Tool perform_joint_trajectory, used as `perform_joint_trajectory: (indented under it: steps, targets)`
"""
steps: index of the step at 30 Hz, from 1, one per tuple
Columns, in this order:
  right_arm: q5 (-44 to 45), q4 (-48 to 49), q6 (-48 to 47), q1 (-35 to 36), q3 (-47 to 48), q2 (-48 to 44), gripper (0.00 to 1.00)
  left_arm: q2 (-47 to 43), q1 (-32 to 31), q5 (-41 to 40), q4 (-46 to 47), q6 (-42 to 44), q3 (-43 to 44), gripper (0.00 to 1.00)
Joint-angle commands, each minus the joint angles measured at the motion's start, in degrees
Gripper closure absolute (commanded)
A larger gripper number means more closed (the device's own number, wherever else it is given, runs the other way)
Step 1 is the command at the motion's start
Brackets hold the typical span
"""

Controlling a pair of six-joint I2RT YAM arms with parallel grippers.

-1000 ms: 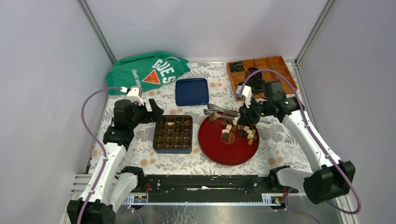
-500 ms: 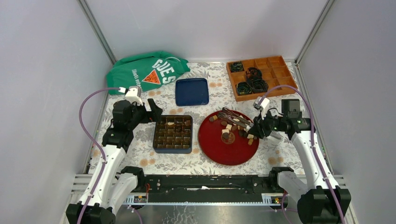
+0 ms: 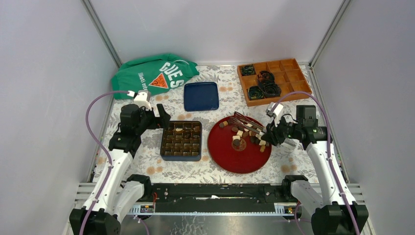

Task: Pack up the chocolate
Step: Pick up the fake chocolate from the plate.

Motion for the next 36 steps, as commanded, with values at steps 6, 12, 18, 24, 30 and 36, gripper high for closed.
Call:
perform_joint_trajectory:
  steps: [6, 12, 18, 24, 30, 36]
  targets:
    - [2.1, 0.1, 0.4, 1.4, 2.2, -2.0, 0.55, -0.1, -0.3, 0.1, 3.2, 3.3, -1.1, 0.01]
    - [4.8, 0.2, 1.1, 1.9, 2.2, -1.9, 0.55, -0.5, -0.8, -0.3, 3.2, 3.7, -1.4, 0.01]
    - [5.8, 1.4, 2.1, 1.8, 1.7, -2.6, 0.55, 0.2, -1.1, 0.6, 3.4, 3.5, -1.2, 0.01]
    - [7.4, 2.2, 2.6, 1.8, 1.0, -3.3, 0.55, -1.3, -1.7, 2.4, 2.1, 1.6, -0.4, 0.01]
    - [7.2, 1.8, 1.8, 1.8, -0.6, -5.0, 0.55, -5.6, -2.3, 1.8, 1.8, -1.0, -0.4, 0.01]
    - [9.1, -2.4, -3.1, 1.8, -2.1, -4.5, 0.55, -8.5, -4.1, 3.7, 1.9, -2.8, 0.0, 0.01]
